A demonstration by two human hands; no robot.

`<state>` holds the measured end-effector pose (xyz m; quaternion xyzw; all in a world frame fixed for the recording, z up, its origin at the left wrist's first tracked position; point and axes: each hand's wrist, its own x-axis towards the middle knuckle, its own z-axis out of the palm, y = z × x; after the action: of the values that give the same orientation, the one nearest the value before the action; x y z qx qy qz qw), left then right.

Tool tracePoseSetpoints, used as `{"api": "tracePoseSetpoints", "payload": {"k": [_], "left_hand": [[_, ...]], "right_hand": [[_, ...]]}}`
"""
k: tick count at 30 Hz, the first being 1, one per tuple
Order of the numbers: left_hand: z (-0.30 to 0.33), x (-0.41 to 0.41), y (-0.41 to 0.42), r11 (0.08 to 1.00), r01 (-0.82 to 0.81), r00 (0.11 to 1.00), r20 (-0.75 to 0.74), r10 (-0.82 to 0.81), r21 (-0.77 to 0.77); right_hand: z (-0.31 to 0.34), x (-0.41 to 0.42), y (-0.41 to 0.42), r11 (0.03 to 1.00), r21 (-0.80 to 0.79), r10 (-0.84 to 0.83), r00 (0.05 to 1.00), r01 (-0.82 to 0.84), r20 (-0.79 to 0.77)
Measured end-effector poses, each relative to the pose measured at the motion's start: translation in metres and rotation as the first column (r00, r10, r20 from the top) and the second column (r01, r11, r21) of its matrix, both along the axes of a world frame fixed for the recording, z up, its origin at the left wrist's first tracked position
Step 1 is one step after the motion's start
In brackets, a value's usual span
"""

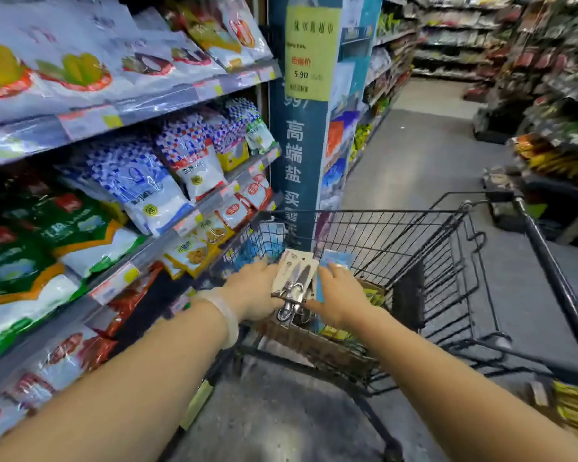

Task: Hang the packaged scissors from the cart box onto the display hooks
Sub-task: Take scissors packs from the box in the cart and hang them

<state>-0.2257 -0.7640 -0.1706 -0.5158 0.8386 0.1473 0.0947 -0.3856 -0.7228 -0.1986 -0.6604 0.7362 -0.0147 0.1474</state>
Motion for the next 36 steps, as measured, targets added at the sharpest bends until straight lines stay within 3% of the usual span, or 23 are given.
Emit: {"api": "tracePoseSetpoints", "payload": {"k": [6,15,18,22,24,26,30,32,36], "left_hand": [[-0.064,-0.022,-0.099,0.991,0.016,0.999,0.048,-0.022,0.131],[-0.17,-0.048,-0.23,0.919,-0.134,0.991,0.058,0.121,0.37],[-0.208,-0.055,-0.251,0.883,-0.15,0.988,0.037,0.15,0.445],[-0.242,-0.065,-0.273,0.822,-0.171,0.982,0.026,0.187,0.544],[-0.25,-0.073,-0.282,0.775,-0.18,0.964,-0.049,0.262,0.606],[-0.255,-0.08,-0.286,0.714,-0.2,0.928,-0.105,0.359,0.671],[-0.274,-0.078,-0.288,0.631,-0.319,0.878,-0.029,0.477,0.707],[-0.281,-0.073,-0.289,0.581,-0.376,0.824,-0.026,0.565,0.722],[-0.284,-0.062,-0.298,0.345,-0.378,0.626,-0.038,0.779,0.859]], "right_hand": [[-0.06,-0.034,-0.093,0.981,0.166,-0.123,0.987,0.106,0.099],[-0.16,-0.061,-0.211,0.879,0.437,-0.342,0.891,0.191,0.299],[-0.195,-0.06,-0.231,0.827,0.5,-0.485,0.777,0.258,0.401],[-0.239,-0.054,-0.249,0.738,0.551,-0.668,0.533,0.39,0.519],[-0.256,-0.052,-0.255,0.656,0.589,-0.754,0.424,0.472,0.501],[-0.27,-0.051,-0.258,0.622,0.602,-0.783,0.392,0.501,0.482],[-0.286,-0.049,-0.257,0.585,0.615,-0.811,0.367,0.528,0.456],[-0.287,-0.05,-0.254,0.575,0.612,-0.813,0.299,0.543,0.499],[-0.271,-0.055,-0.263,0.565,0.62,-0.797,0.165,0.545,0.581]]}}
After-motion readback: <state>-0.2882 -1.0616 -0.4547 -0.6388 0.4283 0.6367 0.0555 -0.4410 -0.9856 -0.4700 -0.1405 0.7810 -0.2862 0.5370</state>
